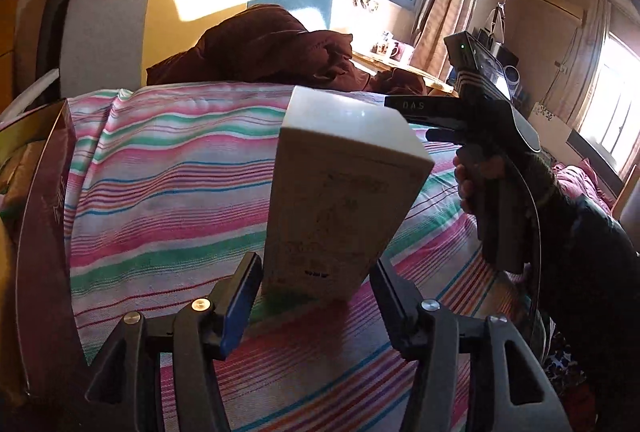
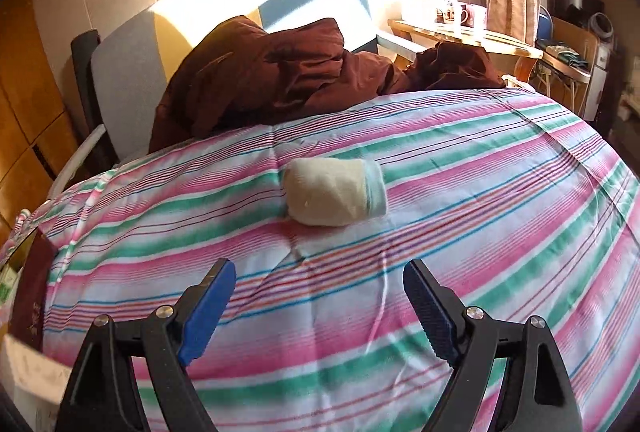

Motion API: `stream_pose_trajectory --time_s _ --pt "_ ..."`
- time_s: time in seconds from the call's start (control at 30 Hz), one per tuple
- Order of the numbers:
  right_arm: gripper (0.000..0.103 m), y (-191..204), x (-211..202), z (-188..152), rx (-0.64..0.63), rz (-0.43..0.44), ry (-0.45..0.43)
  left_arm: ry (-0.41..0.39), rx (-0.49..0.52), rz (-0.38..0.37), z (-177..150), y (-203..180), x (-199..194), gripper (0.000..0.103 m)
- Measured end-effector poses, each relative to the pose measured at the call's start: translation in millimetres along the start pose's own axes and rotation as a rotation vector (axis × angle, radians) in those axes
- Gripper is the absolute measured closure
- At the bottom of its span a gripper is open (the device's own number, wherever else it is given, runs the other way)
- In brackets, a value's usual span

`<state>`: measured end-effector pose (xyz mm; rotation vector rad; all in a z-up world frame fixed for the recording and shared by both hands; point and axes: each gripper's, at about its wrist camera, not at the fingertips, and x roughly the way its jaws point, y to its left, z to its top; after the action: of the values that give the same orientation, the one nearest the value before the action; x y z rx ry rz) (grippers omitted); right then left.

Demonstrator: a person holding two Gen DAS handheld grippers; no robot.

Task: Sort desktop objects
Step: 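Grasp the white sock with the right gripper while the left holds the white box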

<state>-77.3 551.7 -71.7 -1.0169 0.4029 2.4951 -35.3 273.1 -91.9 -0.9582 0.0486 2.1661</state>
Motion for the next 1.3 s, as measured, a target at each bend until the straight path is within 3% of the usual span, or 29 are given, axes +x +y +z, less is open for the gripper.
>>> stream_pose_trajectory --time_s 0.37,0.4,0.47,0.6,0.83,1.13,1.2,1.3 --pt "0.016 1.5 52.3 34.6 -0.056 -0.067 0.033 0.011 -0.02 -0.002 -4.2 2.5 5.9 0.043" --pt "0.017 1.8 55.2 35.0 -0.056 -0.057 0.041 0.011 -0.02 -0.003 -4.4 2.6 5.9 0.043" --pt "0.031 4.3 57.7 34.8 -0.066 -0.057 0.051 0.01 -0.021 -0.004 -4.9 2.6 5.7 0.043" --pt "0.034 10.5 51.7 29.7 -0.086 -0.055 0.05 0.006 -0.029 -0.013 -5.3 4.1 5.0 0.043" --pt "0.034 11.8 25.7 2.4 -0.083 -0.009 0.067 0.003 -0.05 -0.043 -5.5 8.6 4.0 0.041" --pt "0.034 21.4 -33.8 -59.2 -0.113 0.046 0.072 -0.014 -0.108 -0.102 -6.5 18.4 -1.8 0.039" --pt "0.034 25.4 -47.5 -74.5 -0.134 0.045 0.063 -0.025 -0.091 -0.089 -7.2 15.8 -7.1 0.026" --pt "0.035 30.6 -64.4 -95.4 -0.16 0.04 0.047 -0.046 -0.047 -0.062 -7.6 8.7 -16.3 0.023"
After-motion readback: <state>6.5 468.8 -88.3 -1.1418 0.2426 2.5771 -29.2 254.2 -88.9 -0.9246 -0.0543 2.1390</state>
